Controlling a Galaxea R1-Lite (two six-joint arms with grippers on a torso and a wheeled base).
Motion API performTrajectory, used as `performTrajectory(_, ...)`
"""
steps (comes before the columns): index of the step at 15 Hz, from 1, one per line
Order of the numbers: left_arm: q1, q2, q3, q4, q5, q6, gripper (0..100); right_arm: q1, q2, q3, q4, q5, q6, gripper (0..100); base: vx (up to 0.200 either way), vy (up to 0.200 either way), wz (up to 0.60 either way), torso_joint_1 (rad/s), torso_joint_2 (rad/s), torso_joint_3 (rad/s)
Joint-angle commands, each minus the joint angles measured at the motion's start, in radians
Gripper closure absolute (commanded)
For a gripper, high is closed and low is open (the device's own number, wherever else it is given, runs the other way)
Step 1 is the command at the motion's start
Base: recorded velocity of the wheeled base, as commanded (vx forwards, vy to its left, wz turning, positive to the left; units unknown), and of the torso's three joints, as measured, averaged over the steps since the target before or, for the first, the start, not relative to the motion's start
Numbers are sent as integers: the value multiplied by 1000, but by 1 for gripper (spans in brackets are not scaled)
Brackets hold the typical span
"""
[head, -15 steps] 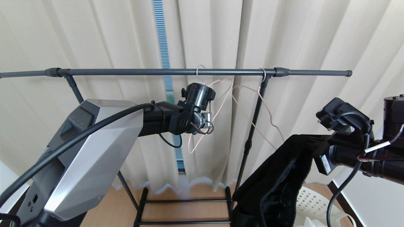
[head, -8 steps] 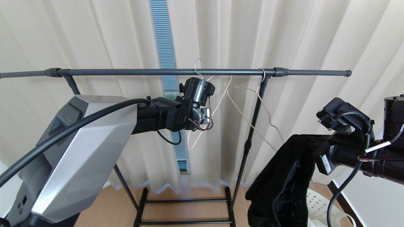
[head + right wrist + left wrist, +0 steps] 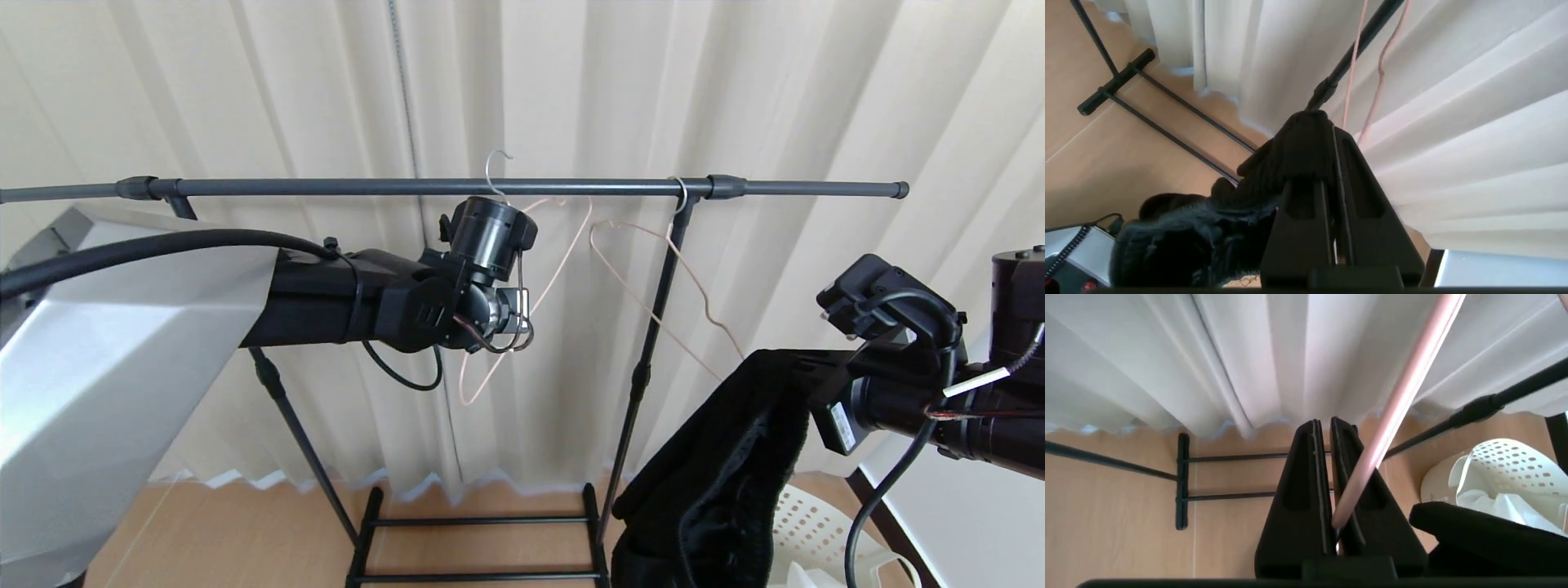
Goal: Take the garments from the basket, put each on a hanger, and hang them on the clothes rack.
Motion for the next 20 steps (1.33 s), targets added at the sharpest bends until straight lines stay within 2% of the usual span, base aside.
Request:
performTrajectory(1,-17,-108,140,-65,1,14,100,2,3,0,-1,-2,0,100,0,0,0,0,0,0)
performTrajectory(2,-18,-123,176,-92,-1,23,100,2,4,0,-1,0,0,100,0,0,0,0,0,0)
performTrajectory(3,-24,-161,264,-160,-1,60,100,3,9,0,-2,0,0,100,0,0,0,0,0,0)
performTrajectory(4,-24,-166,275,-167,-1,64,100,3,9,0,-2,-2,0,100,0,0,0,0,0,0)
performTrajectory(5,-27,-224,411,-259,-1,113,100,15,7,0,-2,-2,0,100,0,0,0,0,0,0)
performTrajectory(7,-35,-278,534,-324,-1,150,100,15,6,-2,-2,-2,1,100,0,0,0,0,0,0)
performTrajectory(10,-55,-416,828,-476,-1,244,100,51,1,-9,-8,-12,3,100,0,0,0,0,0,0)
performTrajectory(12,-55,-486,1026,-628,-1,323,100,94,6,-17,-10,-71,17,100,0,0,0,0,0,0)
performTrajectory(15,-55,-540,1327,-945,-4,449,100,169,38,-74,-8,-190,115,100,0,0,0,0,0,0)
performTrajectory(16,-55,-543,1362,-988,-6,468,100,181,47,-85,-8,-215,133,100,0,0,0,0,0,0)
performTrajectory(17,-58,-542,1456,-1111,-13,508,100,210,91,-109,-10,-307,176,100,0,0,0,0,0,0)
performTrajectory(19,-90,-540,1539,-1203,-32,512,100,213,156,-129,-47,-422,202,100,0,0,0,0,0,0)
performTrajectory(20,-110,-542,1563,-1210,-41,512,100,221,179,-135,-82,-456,207,100,0,0,0,0,0,0)
